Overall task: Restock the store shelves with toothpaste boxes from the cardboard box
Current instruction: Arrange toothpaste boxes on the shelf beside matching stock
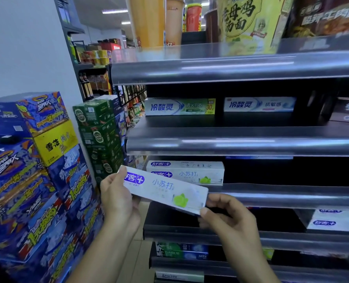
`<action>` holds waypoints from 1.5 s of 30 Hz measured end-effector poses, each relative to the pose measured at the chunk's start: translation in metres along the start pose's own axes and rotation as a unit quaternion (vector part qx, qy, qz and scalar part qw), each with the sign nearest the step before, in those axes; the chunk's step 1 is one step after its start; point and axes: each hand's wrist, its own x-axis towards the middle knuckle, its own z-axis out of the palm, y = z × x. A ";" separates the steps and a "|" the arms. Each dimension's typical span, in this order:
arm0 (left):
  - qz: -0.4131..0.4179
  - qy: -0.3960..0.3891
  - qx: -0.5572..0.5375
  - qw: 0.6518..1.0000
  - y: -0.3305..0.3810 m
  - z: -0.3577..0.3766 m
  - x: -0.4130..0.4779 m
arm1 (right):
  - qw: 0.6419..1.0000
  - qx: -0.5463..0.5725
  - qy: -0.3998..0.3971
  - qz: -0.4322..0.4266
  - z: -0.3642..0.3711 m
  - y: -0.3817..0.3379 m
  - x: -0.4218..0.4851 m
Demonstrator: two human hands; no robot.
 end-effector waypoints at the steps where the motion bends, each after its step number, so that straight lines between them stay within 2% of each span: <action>1: -0.001 -0.006 0.001 1.000 -0.002 0.002 -0.003 | 1.000 0.004 0.016 -0.014 0.000 -0.002 0.002; 4: 0.008 -0.026 0.020 0.999 -0.007 0.005 -0.009 | 0.997 0.021 0.067 -0.038 -0.004 -0.010 0.009; 10: 0.096 -0.116 0.149 0.977 -0.004 0.001 -0.001 | 0.986 -0.011 0.138 -0.096 -0.015 -0.028 0.034; 22: 0.183 -0.138 0.193 0.954 -0.009 0.015 0.017 | 0.969 -0.133 0.120 -0.171 -0.016 -0.022 0.081; 29: 0.205 -0.128 0.199 0.950 -0.012 0.017 0.033 | 0.950 -0.197 0.158 -0.185 -0.016 -0.018 0.101; 33: 0.208 -0.151 0.202 0.945 -0.020 0.007 0.039 | 0.944 -0.260 0.130 -0.159 -0.023 -0.004 0.099; 38: 0.195 -0.145 0.225 0.944 -0.021 -0.002 0.050 | 0.956 -0.221 0.111 -0.158 -0.023 -0.011 0.099; 45: 0.222 -0.146 0.237 0.934 -0.026 -0.005 0.051 | 0.950 -0.257 0.119 -0.128 -0.022 -0.012 0.102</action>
